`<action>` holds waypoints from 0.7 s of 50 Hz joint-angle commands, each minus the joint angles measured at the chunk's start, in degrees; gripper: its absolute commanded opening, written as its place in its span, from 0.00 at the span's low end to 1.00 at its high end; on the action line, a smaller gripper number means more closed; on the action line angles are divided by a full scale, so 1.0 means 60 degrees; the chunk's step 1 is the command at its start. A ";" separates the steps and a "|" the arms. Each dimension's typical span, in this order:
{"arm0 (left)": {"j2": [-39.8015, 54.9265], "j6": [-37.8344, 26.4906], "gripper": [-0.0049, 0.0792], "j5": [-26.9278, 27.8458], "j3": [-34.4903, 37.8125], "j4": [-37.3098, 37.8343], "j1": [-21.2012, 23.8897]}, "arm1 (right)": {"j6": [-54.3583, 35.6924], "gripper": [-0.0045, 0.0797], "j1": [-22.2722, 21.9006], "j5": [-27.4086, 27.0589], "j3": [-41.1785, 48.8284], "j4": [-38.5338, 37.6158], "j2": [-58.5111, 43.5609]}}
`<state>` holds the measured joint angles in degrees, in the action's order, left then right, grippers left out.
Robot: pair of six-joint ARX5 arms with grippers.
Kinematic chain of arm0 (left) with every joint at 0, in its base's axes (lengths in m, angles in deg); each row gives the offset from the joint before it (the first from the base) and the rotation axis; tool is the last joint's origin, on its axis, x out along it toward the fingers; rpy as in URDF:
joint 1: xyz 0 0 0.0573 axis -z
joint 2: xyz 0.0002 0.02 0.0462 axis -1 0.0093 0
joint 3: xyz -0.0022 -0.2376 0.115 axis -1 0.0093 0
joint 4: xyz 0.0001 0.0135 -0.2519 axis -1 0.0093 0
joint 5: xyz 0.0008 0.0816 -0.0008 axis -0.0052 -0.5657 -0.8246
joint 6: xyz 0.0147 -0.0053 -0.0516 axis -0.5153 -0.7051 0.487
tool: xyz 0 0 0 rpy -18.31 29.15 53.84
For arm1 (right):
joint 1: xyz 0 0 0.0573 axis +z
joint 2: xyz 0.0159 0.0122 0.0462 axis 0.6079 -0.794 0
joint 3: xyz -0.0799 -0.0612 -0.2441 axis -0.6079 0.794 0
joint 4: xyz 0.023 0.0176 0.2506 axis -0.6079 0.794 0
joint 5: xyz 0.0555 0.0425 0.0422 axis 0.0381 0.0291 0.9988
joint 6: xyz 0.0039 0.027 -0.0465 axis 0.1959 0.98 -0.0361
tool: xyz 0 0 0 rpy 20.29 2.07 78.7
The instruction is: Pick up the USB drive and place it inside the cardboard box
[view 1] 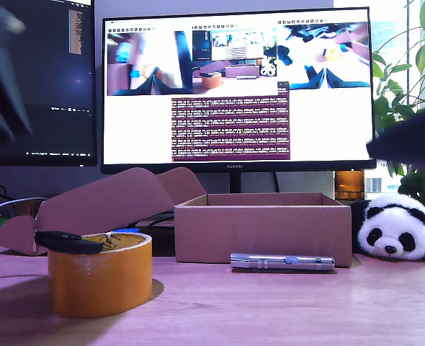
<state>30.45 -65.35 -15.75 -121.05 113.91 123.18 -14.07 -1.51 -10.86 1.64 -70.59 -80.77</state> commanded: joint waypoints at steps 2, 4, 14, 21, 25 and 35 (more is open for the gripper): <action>0.0324 -0.0182 0.44 -0.0364 -0.0149 0.0018 0.0361 | -0.0073 0.04 0.0226 -0.0186 0.0011 0.0131 -0.0186; 0.0430 -0.0299 0.46 -0.0590 -0.0160 0.0011 0.0521 | -0.0160 0.04 0.0291 -0.0302 0.0011 0.0226 -0.0222; 0.0787 -0.0991 0.50 -0.1643 -0.0168 0.0007 0.1045 | -0.0321 0.04 0.0368 -0.0663 0.0011 0.0295 -0.0277; 0.1188 -0.1005 0.50 -0.2095 -0.0299 0.0051 0.1191 | -0.0506 0.04 0.0368 -0.0670 0.0011 0.0357 -0.0277; 0.1453 -0.1035 0.50 -0.2167 -0.0379 0.0004 0.1195 | -0.0506 0.04 0.0372 -0.0670 0.0011 0.0393 -0.0277; 0.2065 -0.1253 0.50 -0.2171 -0.0586 -0.0255 0.1195 | -0.0506 0.04 0.0372 -0.0667 0.0011 0.0463 -0.0277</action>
<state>41.94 -71.63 -28.89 -123.78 112.58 130.22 -16.96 0.54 -14.84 1.64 -67.66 -82.08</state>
